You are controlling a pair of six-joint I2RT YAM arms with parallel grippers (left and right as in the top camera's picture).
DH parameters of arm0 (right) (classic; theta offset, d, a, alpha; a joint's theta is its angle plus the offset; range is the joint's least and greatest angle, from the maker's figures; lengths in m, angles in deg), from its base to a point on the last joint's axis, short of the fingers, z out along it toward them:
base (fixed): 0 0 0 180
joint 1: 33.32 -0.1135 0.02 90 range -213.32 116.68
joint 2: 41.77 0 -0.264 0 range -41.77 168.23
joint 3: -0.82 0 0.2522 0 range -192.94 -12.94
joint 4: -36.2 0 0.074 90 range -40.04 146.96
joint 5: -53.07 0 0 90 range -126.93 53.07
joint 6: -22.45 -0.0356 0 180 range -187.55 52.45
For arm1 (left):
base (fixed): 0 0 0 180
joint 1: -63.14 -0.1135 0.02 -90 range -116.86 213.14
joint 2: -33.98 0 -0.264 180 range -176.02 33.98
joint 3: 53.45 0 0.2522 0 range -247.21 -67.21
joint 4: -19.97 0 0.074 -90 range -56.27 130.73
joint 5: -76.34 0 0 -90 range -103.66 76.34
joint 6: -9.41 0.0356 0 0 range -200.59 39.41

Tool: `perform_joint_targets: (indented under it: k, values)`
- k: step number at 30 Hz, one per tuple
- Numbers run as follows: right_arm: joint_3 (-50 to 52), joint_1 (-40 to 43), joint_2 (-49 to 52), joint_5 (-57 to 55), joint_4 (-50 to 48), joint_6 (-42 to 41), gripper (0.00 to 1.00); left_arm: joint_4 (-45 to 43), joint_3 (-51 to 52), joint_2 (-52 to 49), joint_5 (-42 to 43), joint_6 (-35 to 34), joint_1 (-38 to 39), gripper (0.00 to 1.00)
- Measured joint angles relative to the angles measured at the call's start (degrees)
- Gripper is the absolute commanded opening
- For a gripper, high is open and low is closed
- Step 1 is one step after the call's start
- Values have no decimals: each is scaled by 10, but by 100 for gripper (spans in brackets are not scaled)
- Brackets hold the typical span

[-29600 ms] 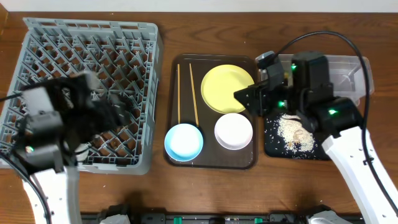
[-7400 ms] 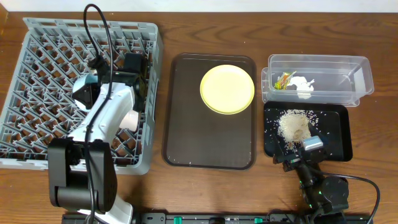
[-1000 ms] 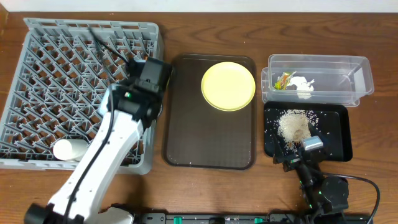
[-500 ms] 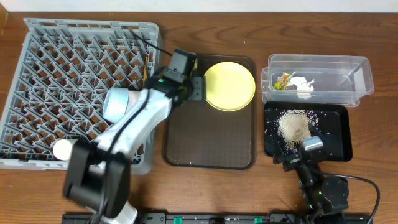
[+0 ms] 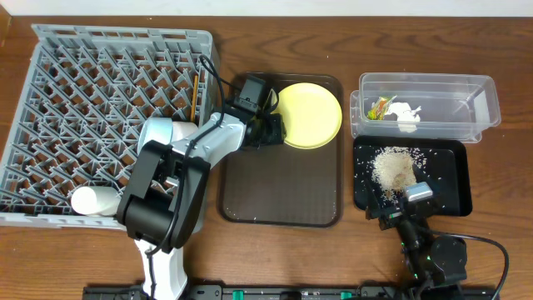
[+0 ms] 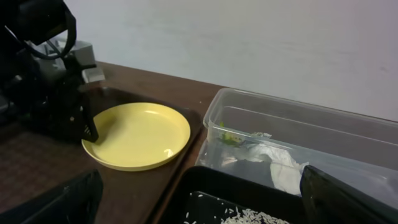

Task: Sort waste into correct bins and load items into the dishwasher
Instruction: 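Reach the left gripper to the yellow plate edge and grip it, then lift the yellow plate and carry it over the dish rack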

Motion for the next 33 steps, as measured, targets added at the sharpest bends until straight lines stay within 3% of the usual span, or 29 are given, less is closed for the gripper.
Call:
perform_joint_targets:
  k: [6, 13, 18, 27, 33]
  values:
    - [0, 0, 0, 0, 0, 0, 99, -20, -6, -18, 37, -10, -2, 8]
    - [0, 0, 0, 0, 0, 0, 99, -32, -7, -30, 106, -1, -6, 8]
    - [0, 0, 0, 0, 0, 0, 99, -45, -7, -22, 211, 20, -44, 8]
    - [0, 0, 0, 0, 0, 0, 99, -49, -7, 110, 389, 27, -174, 8]
    - [0, 0, 0, 0, 0, 0, 99, -14, -7, 201, 441, 41, -299, 8]
